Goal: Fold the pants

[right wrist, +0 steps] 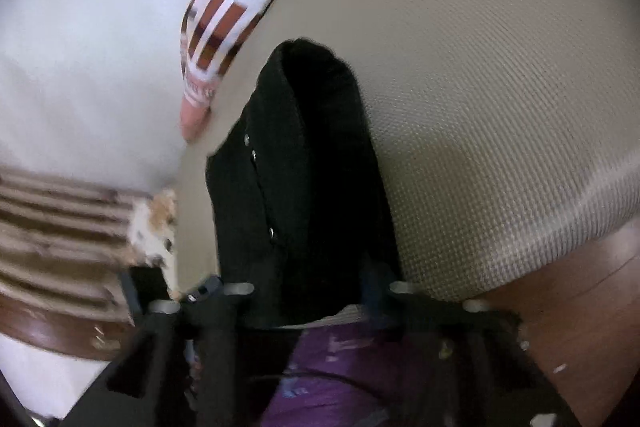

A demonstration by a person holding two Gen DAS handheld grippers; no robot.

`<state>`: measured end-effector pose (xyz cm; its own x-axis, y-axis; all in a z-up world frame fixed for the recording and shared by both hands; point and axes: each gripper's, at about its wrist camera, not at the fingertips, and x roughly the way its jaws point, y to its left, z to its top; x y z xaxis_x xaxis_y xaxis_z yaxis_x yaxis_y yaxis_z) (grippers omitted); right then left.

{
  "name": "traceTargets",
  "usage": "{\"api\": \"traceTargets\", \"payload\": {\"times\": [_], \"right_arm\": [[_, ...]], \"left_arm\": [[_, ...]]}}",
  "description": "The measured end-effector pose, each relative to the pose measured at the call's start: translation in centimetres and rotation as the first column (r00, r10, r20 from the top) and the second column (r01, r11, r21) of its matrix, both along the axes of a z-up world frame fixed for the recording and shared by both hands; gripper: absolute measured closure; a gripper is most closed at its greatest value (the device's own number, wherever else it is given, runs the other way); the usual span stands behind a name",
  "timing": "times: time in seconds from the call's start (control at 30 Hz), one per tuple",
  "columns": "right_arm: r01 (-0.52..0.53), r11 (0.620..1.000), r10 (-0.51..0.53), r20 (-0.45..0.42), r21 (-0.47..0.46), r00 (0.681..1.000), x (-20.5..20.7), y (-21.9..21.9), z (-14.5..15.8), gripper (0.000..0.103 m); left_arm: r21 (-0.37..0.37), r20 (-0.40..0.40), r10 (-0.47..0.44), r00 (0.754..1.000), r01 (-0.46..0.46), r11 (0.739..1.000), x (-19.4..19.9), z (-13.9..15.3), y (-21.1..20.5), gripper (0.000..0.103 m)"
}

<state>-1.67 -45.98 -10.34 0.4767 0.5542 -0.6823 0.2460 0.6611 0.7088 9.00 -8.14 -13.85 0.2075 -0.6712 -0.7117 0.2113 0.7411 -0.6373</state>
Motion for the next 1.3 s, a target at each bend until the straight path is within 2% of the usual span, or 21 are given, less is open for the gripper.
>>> {"api": "traceTargets", "payload": {"times": [0.1, 0.27, 0.4, 0.5, 0.57, 0.63, 0.73, 0.83, 1.07, 1.2, 1.3], "right_arm": [[-0.01, 1.0, 0.01, 0.009, -0.005, 1.0, 0.1, 0.1, 0.4, 0.077], [0.006, 0.995, -0.006, 0.003, 0.097, 1.0, 0.0, -0.9, -1.1, 0.074], [0.012, 0.991, -0.015, 0.018, 0.133, 1.0, 0.4, -0.8, -1.7, 0.076], [-0.019, 0.983, 0.007, 0.065, 0.183, 0.998, 1.9, 0.7, -0.9, 0.077], [-0.063, 0.976, 0.041, 0.113, 0.207, 0.993, 3.1, 2.1, 0.3, 0.077], [-0.082, 0.977, 0.055, 0.139, 0.198, 0.989, 3.4, 2.6, 0.9, 0.078], [0.008, 0.982, -0.023, 0.077, 0.187, 0.997, 2.3, 0.1, -1.1, 0.079], [0.049, 0.976, -0.052, 0.008, 0.213, 0.999, 0.9, -1.1, -3.7, 0.08], [0.025, 0.975, -0.03, 0.019, 0.22, 0.999, 1.4, -1.0, -3.7, 0.08], [0.048, 0.939, -0.048, -0.007, 0.34, 0.999, 1.3, -2.0, -5.7, 0.079], [0.06, 0.922, -0.061, -0.01, 0.382, 0.998, 1.1, -2.4, -5.9, 0.074]], "left_arm": [[-0.007, -0.002, 0.005, 1.0, -0.005, 1.0, 0.0, 0.0, 0.2, 0.031], [-0.015, -0.012, 0.009, 1.0, -0.009, 1.0, 0.0, 0.0, 0.4, 0.031], [-0.004, 0.001, 0.014, 1.0, -0.014, 1.0, 0.0, 0.2, 0.5, 0.031], [0.032, 0.039, 0.051, 0.998, -0.052, 0.998, 0.0, 0.5, 1.3, 0.031], [0.043, 0.036, 0.092, 0.995, -0.094, 0.995, 0.3, 0.5, 2.2, 0.031], [0.007, 0.003, 0.125, 0.992, -0.125, 0.992, 0.6, 0.3, 3.2, 0.031], [-0.01, -0.023, 0.15, 0.988, -0.15, 0.989, 0.9, 0.2, 3.7, 0.031], [0.013, -0.009, 0.13, 0.992, -0.129, 0.991, 0.9, 0.4, 3.0, 0.031], [0.086, 0.075, 0.026, 0.997, -0.032, 0.996, 0.4, 1.7, -0.4, 0.031], [0.124, 0.093, -0.022, 0.995, 0.011, 0.992, 0.4, 1.5, -1.9, 0.031], [0.122, 0.08, -0.026, 0.996, 0.016, 0.992, 0.5, 1.2, -1.9, 0.031]]}}
